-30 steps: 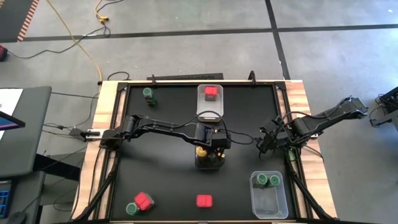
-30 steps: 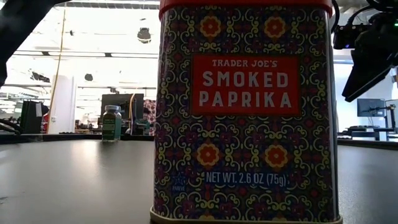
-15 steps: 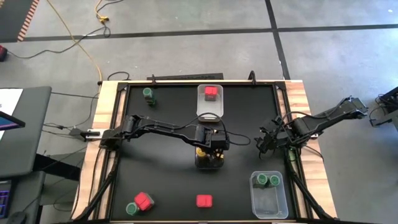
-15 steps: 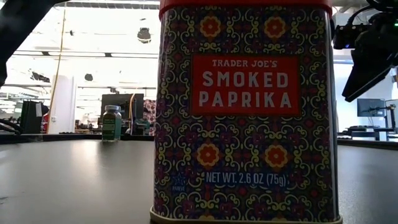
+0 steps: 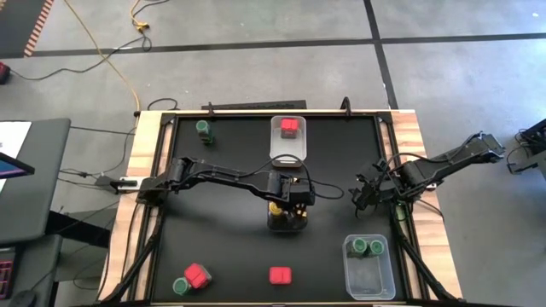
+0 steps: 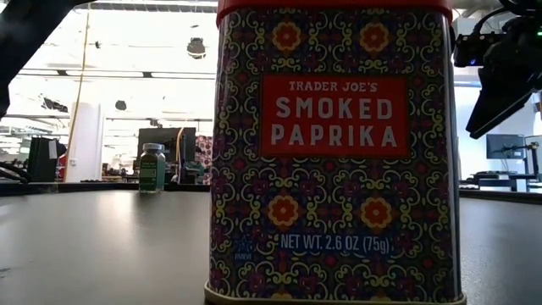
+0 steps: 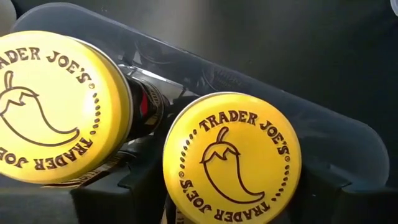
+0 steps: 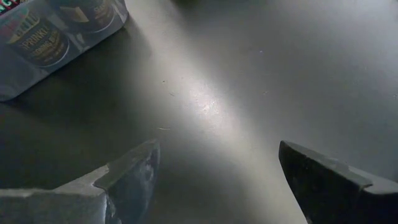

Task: Sort spices by type
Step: Put the yellow seasoning bottle into the black bin

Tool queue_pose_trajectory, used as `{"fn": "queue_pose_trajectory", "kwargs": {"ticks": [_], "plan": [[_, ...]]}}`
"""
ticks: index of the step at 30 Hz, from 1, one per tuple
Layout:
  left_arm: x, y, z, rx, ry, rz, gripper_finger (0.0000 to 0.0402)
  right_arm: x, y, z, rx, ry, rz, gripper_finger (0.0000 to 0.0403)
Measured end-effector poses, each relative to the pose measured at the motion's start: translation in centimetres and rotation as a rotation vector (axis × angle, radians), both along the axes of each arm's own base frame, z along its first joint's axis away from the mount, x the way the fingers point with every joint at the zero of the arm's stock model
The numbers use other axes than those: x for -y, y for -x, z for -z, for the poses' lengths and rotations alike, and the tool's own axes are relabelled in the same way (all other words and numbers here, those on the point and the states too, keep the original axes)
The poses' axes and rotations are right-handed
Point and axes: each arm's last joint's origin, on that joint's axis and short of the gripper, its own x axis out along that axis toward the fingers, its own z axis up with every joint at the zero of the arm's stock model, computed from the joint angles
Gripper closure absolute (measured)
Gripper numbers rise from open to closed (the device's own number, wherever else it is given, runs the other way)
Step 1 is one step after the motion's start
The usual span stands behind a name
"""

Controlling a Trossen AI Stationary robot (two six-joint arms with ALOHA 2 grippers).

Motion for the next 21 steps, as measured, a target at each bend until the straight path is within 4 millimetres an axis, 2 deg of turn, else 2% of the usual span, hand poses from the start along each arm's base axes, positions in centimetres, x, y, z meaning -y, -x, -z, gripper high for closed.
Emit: {"fn": "queue_pose_trajectory", "kwargs": {"ticks": [8,21], "plan": [[0.00,0.00,0.00,0.000,0.000,-0.003,0.0112,0.00,0.00,0.00,0.000,0.000,0.000,0.0046],[-0.05,0.34,-0.96,0.016,0.001,-0.003,0.0111,0.00,0.00,0.00,-0.001,0.000,-0.002,0.0046]]}}
